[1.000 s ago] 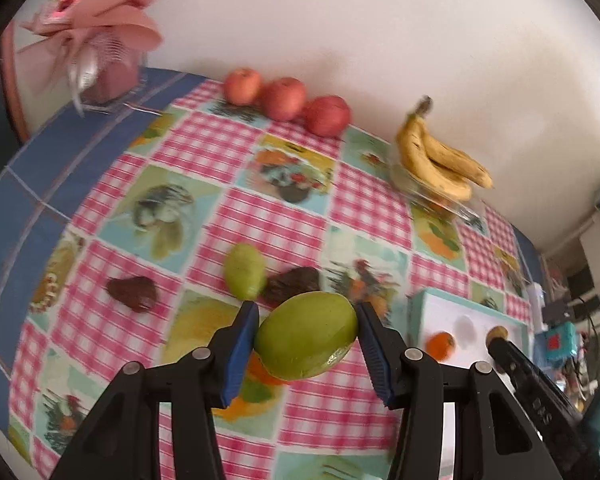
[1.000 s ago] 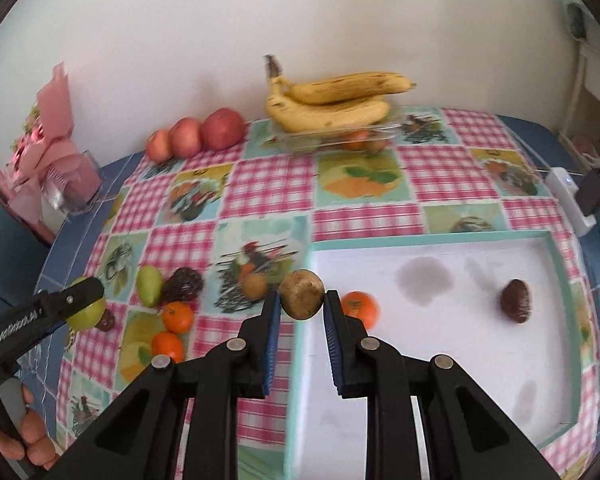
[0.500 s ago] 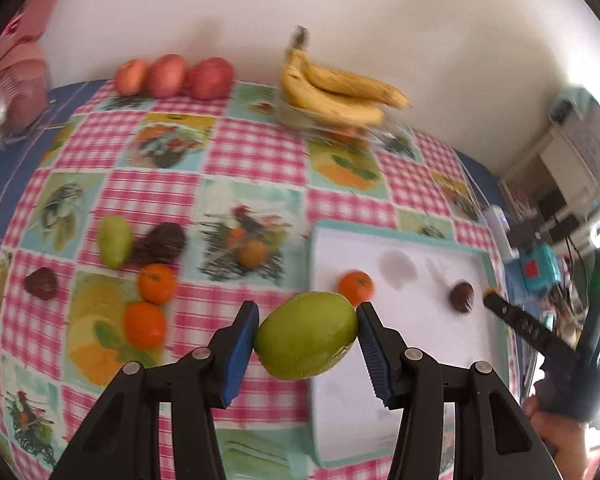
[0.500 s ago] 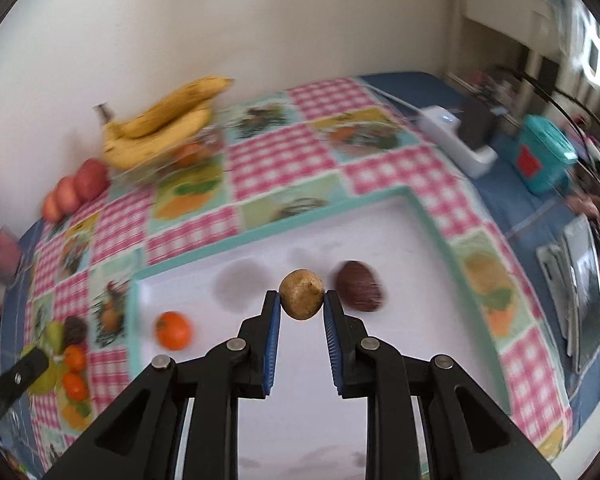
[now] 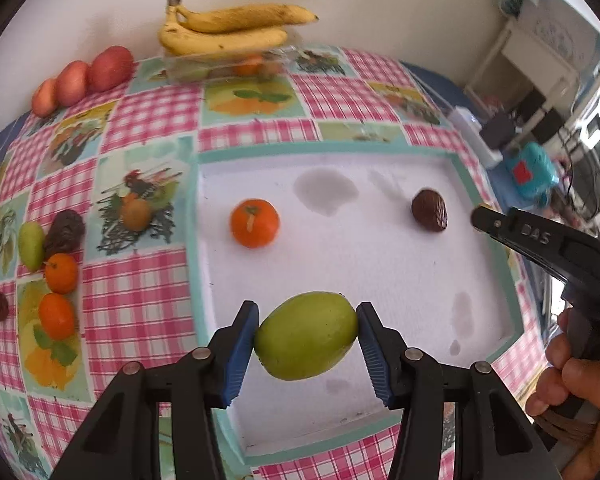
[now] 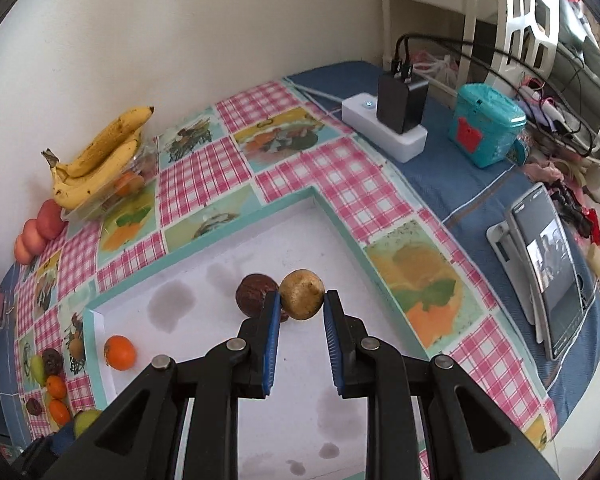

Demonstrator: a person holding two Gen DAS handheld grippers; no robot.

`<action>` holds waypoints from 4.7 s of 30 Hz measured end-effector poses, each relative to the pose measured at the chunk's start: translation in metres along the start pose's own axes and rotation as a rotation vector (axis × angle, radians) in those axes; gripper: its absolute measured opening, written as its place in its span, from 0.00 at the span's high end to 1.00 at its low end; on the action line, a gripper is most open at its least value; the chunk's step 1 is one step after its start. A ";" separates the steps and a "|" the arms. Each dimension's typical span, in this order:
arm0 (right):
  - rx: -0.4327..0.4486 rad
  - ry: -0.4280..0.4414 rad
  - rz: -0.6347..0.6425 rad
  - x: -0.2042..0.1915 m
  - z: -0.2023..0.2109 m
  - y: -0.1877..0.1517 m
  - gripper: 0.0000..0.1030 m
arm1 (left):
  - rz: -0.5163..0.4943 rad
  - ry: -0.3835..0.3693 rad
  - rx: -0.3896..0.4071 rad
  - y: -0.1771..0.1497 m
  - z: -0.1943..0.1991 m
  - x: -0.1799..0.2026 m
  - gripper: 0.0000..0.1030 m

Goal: Organize fruits
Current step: 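Carry the green fruit into the tray with the left tool while the right tool places the tan fruit there, then withdraw both open tools from the tray toward the remaining fruits, then move the left tool toward the dark brown elongated fruit while the right tool approaches the tangerines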

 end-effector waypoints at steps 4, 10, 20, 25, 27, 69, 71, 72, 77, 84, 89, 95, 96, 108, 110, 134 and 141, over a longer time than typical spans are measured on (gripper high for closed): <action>-0.072 -0.011 0.012 -0.001 -0.020 -0.015 0.78 | -0.015 0.019 -0.025 -0.004 -0.012 0.003 0.48; -0.150 -0.023 0.020 0.000 -0.042 -0.035 0.78 | -0.004 0.040 -0.041 -0.007 -0.020 -0.004 0.48; -0.153 -0.032 0.036 -0.001 -0.045 -0.039 0.78 | 0.004 0.051 -0.068 -0.011 -0.027 -0.007 0.48; -0.136 -0.010 0.042 -0.007 -0.039 -0.035 0.78 | 0.015 0.054 -0.075 -0.009 -0.031 -0.008 0.48; -0.139 -0.005 0.048 -0.009 -0.040 -0.036 0.78 | 0.018 0.055 -0.081 -0.009 -0.033 -0.009 0.48; -0.211 -0.016 0.115 -0.026 -0.051 -0.052 0.65 | -0.041 0.107 -0.090 -0.002 -0.031 -0.010 0.20; -0.210 -0.017 0.113 -0.025 -0.051 -0.053 0.57 | -0.043 0.113 -0.081 0.000 -0.029 -0.011 0.16; -0.209 -0.017 0.113 -0.025 -0.051 -0.053 0.56 | -0.044 0.116 -0.075 0.001 -0.028 -0.011 0.12; -0.186 -0.013 0.114 -0.027 -0.045 -0.050 0.32 | -0.034 0.090 -0.012 0.011 -0.011 -0.011 0.00; -0.081 0.000 0.131 -0.031 -0.021 -0.033 0.12 | 0.003 0.109 0.067 0.024 0.013 -0.027 0.00; -0.053 0.003 0.130 -0.034 -0.020 -0.029 0.08 | 0.091 0.176 0.118 0.033 0.026 -0.069 0.00; -0.027 0.008 0.137 -0.038 -0.017 -0.028 0.08 | 0.202 0.334 0.164 0.034 0.045 -0.143 0.00; -0.025 0.013 0.139 -0.040 -0.017 -0.027 0.08 | 0.233 0.362 0.165 0.032 0.048 -0.160 0.00; -0.059 0.198 0.275 -0.128 -0.007 -0.052 0.08 | 0.427 0.496 0.194 0.005 0.091 -0.268 0.00; -0.059 0.212 0.320 -0.146 -0.004 -0.059 0.08 | 0.451 0.512 0.200 0.000 0.098 -0.280 0.00; -0.121 0.309 0.518 -0.267 0.000 -0.116 0.08 | 0.664 0.471 0.222 -0.042 0.120 -0.369 0.00; -0.114 0.347 0.505 -0.288 -0.001 -0.119 0.08 | 0.641 0.451 0.182 -0.040 0.106 -0.371 0.00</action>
Point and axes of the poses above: each gripper's, at about its wrist camera, not at the fingertips, and z roughly against the way its jaws point, x to its right, y to its top, the point moved 9 cm from there along -z, roughly the way its jaws point, and after that the axes turned 5 degrees about y, right-handed, at the moved point
